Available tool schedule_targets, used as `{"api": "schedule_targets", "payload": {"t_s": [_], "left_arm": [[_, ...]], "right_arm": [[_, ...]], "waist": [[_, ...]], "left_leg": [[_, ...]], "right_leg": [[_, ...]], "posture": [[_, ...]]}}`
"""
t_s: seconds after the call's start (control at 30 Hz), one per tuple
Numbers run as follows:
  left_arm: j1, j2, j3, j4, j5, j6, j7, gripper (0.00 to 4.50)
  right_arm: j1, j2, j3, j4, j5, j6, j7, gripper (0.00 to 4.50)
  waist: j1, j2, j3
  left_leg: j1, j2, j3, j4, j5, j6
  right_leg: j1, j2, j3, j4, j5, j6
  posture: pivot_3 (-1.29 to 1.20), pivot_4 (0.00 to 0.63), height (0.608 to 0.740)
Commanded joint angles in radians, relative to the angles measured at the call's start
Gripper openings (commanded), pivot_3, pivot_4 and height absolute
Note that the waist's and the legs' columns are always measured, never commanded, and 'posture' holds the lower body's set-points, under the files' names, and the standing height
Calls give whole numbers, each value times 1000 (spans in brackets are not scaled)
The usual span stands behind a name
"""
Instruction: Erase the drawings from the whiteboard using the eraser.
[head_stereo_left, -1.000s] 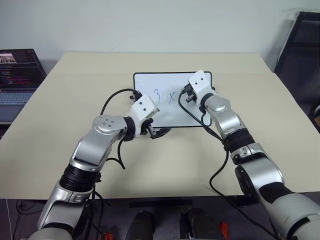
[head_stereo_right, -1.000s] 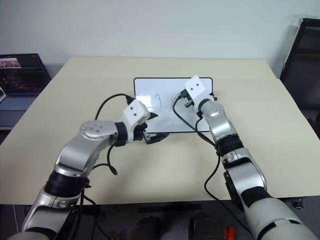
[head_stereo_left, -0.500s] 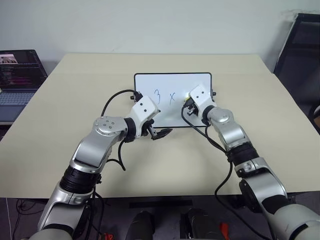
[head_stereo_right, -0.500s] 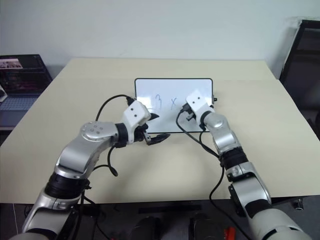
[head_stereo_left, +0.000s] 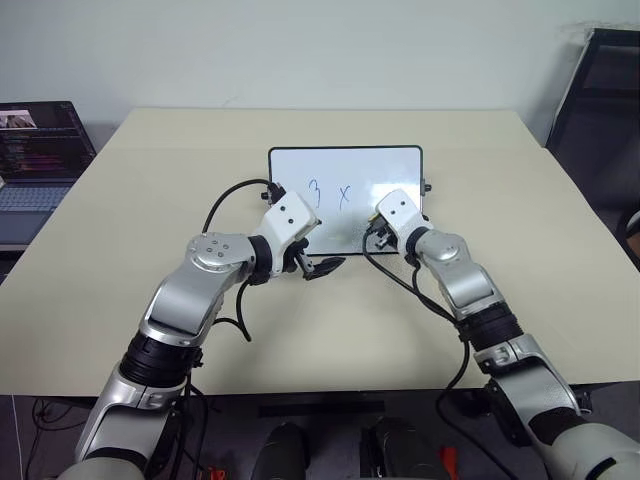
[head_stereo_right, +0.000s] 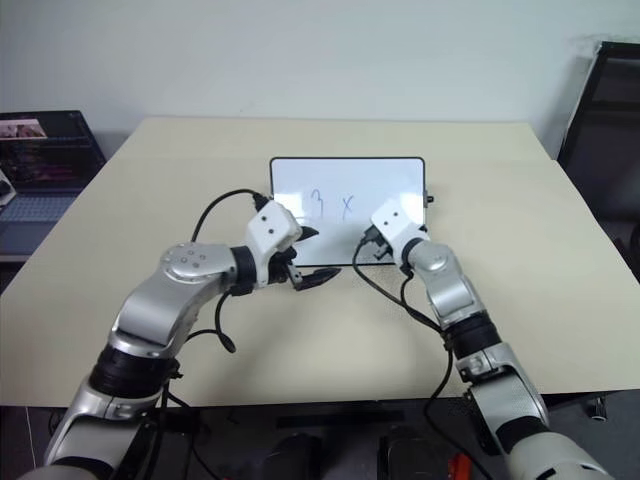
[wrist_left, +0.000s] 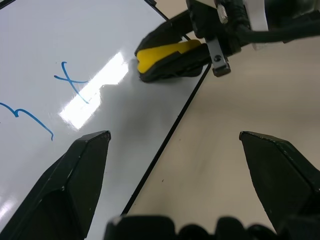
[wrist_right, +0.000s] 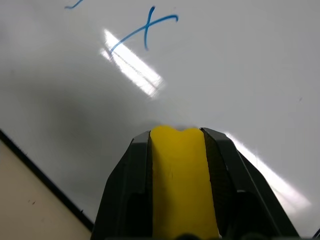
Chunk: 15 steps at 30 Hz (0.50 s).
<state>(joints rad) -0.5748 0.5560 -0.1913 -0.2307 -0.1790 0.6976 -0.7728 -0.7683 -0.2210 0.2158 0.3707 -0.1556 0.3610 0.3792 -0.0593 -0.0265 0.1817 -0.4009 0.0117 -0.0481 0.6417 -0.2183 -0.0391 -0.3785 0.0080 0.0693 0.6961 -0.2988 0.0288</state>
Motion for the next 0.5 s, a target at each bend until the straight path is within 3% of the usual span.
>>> {"api": "schedule_targets", "payload": {"t_s": [0.03,0.23,0.5], "left_arm": [[5,3,47,-38,-8,14,36,4500],[40,-32,122,-53,-40,52,116,4500],[96,-78,219,-27,-49,15,232,4500]], "right_arm": [[-20,27,-43,-123,64,-13,25,1102],[48,34,-91,-340,172,-54,80,1102],[216,-12,-122,-510,287,-48,163,1102]], "waist": [[0,0,0],[5,0,0],[15,0,0]], "left_leg": [[-1,0,0,-1,0,0],[-14,0,-3,-2,0,0],[-16,-2,-6,-2,0,0]], "right_leg": [[-1,0,0,0,0,-1],[-12,-2,-1,-1,0,-1],[-10,-7,-4,-7,1,-1]], "posture": [[0,150,740],[0,150,740],[0,150,740]]}}
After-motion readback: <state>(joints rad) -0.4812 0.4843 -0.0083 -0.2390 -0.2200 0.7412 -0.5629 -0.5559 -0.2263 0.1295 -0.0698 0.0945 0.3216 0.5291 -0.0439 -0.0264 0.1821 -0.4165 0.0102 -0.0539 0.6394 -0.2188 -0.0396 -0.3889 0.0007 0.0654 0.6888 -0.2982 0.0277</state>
